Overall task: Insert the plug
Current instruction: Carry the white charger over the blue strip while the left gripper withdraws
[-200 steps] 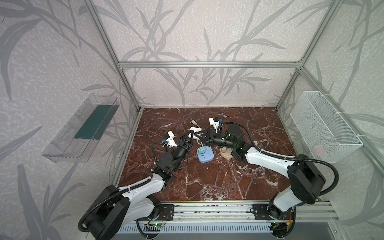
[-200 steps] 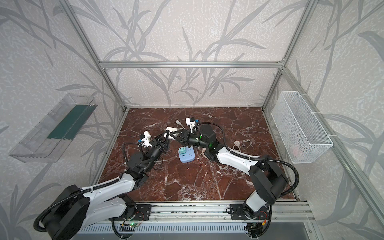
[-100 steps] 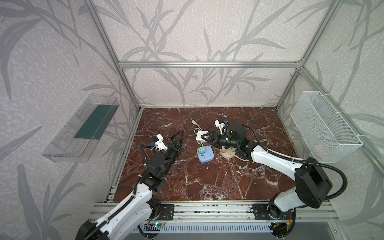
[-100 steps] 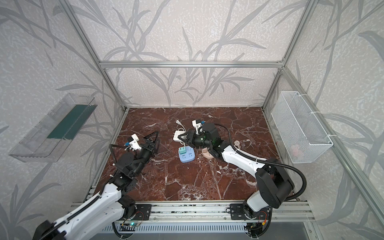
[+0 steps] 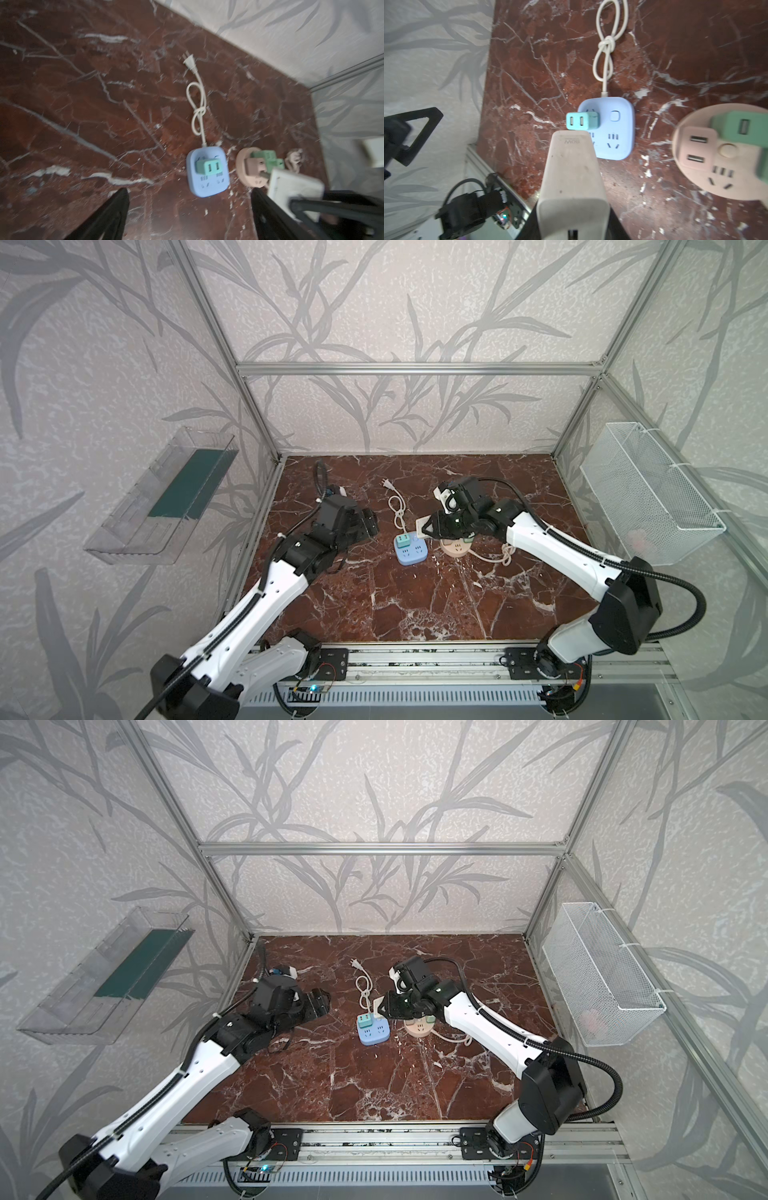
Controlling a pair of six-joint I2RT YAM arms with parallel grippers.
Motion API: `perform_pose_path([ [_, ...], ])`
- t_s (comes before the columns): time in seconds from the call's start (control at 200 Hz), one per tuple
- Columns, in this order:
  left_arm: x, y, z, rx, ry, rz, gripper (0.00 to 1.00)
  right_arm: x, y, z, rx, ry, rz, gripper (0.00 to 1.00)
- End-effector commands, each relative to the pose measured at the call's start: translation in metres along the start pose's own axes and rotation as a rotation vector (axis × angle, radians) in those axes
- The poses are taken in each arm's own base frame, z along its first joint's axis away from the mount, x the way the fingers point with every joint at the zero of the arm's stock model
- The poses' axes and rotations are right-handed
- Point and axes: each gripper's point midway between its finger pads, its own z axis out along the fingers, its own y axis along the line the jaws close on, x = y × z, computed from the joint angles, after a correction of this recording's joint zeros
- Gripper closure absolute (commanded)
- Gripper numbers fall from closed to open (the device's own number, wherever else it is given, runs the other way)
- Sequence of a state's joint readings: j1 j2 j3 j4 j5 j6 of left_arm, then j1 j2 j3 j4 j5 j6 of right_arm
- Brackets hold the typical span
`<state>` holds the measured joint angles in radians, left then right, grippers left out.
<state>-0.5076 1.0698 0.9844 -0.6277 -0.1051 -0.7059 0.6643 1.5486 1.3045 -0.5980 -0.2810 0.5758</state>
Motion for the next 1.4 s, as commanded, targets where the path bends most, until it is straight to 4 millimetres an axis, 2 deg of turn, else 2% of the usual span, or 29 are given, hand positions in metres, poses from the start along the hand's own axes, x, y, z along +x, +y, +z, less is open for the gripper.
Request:
perform_pose_path([
  [0.0, 0.011, 0.018, -0.005, -0.085, 0.04, 0.106, 0.1, 0.015, -0.028, 0.0, 0.152, 0.083, -0.073, 1.0],
  [0.13, 0.015, 0.009, 0.0, -0.008, 0.023, 0.076, 0.1, 0.015, -0.032, 0.011, 0.166, 0.113, -0.067, 1.0],
  [0.33, 0.033, 0.009, 0.01, 0.037, 0.057, 0.044, 0.11, 0.019, -0.032, 0.027, 0.162, 0.153, -0.073, 1.0],
  [0.45, 0.041, 0.008, 0.014, 0.072, 0.066, 0.016, 0.11, 0.015, -0.031, 0.027, 0.186, 0.151, -0.109, 1.0],
  [0.475, 0.042, 0.009, 0.015, 0.069, 0.069, 0.015, 0.11, 0.019, -0.035, 0.036, 0.2, 0.176, -0.109, 1.0],
  [0.585, 0.046, 0.012, 0.017, 0.059, 0.08, 0.022, 0.12, 0.019, -0.034, 0.044, 0.204, 0.202, -0.13, 1.0],
  [0.78, 0.047, 0.017, 0.017, 0.041, 0.077, 0.027, 0.12, 0.023, -0.033, 0.057, 0.231, 0.257, -0.156, 1.0],
  [1.395, 0.053, 0.019, 0.022, 0.053, 0.082, 0.021, 0.12, 0.033, -0.032, 0.073, 0.263, 0.327, -0.171, 1.0],
])
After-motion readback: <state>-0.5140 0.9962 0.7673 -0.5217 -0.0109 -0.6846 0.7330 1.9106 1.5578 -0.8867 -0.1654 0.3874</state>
